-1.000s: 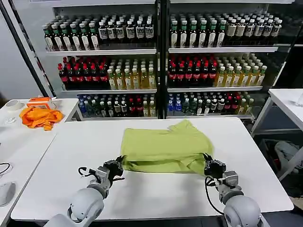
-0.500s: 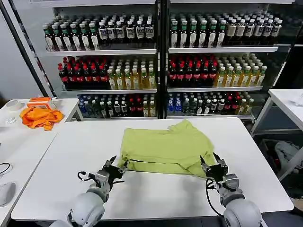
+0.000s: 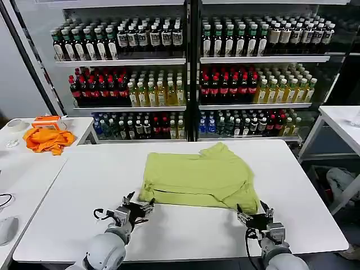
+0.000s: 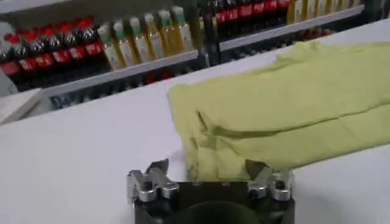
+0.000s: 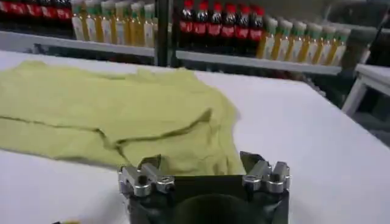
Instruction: Fold and organize the clothes.
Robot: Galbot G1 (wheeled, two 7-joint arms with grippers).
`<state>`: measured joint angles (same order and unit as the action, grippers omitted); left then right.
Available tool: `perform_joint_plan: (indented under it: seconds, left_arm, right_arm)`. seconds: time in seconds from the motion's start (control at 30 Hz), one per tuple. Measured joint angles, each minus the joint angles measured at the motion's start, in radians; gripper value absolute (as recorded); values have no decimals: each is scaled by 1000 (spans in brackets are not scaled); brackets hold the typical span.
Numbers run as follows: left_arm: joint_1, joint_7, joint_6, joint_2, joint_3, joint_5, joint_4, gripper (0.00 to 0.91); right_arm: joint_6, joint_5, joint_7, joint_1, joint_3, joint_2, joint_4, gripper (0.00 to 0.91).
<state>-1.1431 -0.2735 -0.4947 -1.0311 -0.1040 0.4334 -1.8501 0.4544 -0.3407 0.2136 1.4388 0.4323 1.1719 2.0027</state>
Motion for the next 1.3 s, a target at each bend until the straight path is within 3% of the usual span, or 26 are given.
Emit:
perform_joint_plan:
  seconds: [0.87,1.3]
  left_arm:
    - [-60,60,50,21,-47,98,-43,20]
    - [-259,71,58,-5,-129,70,-196,20]
  right_arm:
    - [-36,-37,-16,29,35,-35,-15,0]
    - [-48,-14,-16,163,86,-55,95,0]
